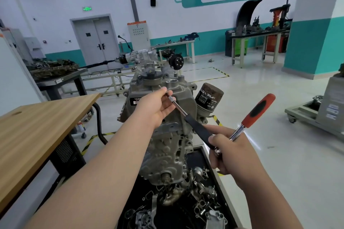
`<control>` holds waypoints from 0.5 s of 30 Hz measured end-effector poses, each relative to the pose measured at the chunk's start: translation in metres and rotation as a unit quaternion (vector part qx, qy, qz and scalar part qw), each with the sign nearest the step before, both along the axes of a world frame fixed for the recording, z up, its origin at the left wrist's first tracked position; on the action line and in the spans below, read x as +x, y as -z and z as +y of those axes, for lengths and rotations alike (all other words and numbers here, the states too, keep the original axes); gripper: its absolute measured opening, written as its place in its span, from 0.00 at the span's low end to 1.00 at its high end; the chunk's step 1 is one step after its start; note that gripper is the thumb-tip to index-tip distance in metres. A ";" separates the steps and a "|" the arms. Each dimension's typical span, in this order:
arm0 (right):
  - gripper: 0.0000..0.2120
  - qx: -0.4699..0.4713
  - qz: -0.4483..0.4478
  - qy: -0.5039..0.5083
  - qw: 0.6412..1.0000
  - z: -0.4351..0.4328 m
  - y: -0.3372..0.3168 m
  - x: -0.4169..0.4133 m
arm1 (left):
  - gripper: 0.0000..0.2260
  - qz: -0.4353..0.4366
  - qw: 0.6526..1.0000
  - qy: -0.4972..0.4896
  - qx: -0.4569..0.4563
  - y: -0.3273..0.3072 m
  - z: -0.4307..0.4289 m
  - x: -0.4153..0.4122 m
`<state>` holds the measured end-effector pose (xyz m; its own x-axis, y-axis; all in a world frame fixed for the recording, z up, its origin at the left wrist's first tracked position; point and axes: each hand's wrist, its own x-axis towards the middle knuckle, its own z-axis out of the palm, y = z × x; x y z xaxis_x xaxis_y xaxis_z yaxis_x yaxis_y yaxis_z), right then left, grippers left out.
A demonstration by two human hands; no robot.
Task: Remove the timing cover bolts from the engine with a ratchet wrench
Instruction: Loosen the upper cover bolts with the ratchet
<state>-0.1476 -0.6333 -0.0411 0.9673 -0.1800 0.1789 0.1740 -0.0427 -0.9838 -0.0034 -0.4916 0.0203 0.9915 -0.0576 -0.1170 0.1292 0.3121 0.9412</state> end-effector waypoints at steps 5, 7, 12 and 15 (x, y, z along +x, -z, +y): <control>0.14 0.093 0.007 0.039 0.995 -0.006 -0.012 -0.002 | 0.13 0.018 0.999 0.038 0.030 -0.011 -0.025 0.001; 0.12 0.083 0.003 0.042 0.996 -0.004 -0.023 0.001 | 0.14 0.019 0.997 0.040 0.061 -0.015 -0.029 0.003; 0.11 0.024 -0.006 0.045 0.999 0.006 -0.055 0.011 | 0.17 0.032 0.990 0.019 0.137 -0.027 -0.027 0.014; 0.10 -0.023 0.008 0.048 0.999 0.014 -0.070 0.019 | 0.17 0.036 0.988 0.024 0.145 -0.034 -0.024 0.023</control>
<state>-0.1288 -0.6190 0.0294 0.9486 -0.2645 0.1738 0.1512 -0.1039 -0.9830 0.0193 -0.5160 0.0545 0.9767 -0.0588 -0.2063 0.2079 0.0225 0.9779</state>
